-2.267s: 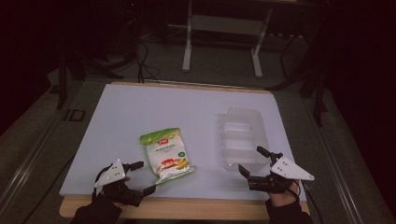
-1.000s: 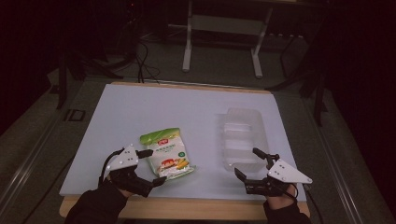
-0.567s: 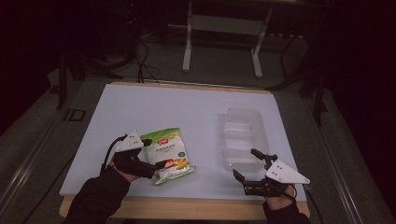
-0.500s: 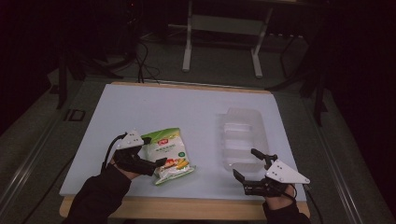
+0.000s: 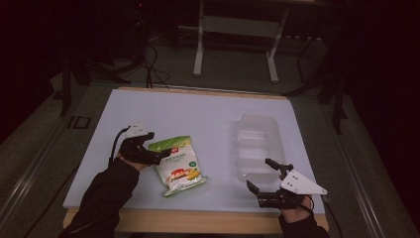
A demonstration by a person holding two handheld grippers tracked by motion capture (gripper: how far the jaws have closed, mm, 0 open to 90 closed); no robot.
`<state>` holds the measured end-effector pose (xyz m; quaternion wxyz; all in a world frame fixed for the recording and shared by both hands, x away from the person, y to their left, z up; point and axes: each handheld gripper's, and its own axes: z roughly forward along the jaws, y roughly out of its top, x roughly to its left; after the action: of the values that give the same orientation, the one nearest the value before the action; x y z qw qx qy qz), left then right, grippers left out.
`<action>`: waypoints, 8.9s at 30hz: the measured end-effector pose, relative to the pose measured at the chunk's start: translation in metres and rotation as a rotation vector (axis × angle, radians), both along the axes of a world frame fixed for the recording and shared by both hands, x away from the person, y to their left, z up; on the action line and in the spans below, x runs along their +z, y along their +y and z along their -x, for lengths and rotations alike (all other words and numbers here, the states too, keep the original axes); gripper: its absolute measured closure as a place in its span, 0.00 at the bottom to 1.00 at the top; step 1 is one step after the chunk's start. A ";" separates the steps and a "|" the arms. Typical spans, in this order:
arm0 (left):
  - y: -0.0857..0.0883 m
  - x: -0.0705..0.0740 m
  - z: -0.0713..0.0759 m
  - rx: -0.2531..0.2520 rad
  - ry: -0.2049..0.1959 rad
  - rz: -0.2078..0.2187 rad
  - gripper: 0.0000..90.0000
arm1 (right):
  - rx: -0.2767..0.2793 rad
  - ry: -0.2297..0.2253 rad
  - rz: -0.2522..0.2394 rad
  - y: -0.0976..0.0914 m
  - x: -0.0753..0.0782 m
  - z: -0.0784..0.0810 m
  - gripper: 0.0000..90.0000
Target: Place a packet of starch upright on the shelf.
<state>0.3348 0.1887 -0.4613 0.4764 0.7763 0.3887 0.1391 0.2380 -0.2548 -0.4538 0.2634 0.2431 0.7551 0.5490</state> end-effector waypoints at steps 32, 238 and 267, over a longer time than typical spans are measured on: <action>0.020 -0.076 -0.041 -0.021 0.226 -0.053 0.28 | 0.018 0.035 0.016 0.003 -0.006 -0.005 0.11; -0.029 -0.011 0.071 -0.221 -0.051 0.207 0.01 | 0.072 0.375 0.167 -0.049 0.017 -0.084 0.91; -0.031 -0.019 0.072 -0.237 -0.063 0.181 0.01 | -0.069 0.336 -0.002 -0.079 0.022 -0.079 0.38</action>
<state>0.2623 0.1580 -0.4804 0.5694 0.7659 0.2902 0.0706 0.3165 -0.3339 -0.4320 0.1517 0.3575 0.7792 0.4919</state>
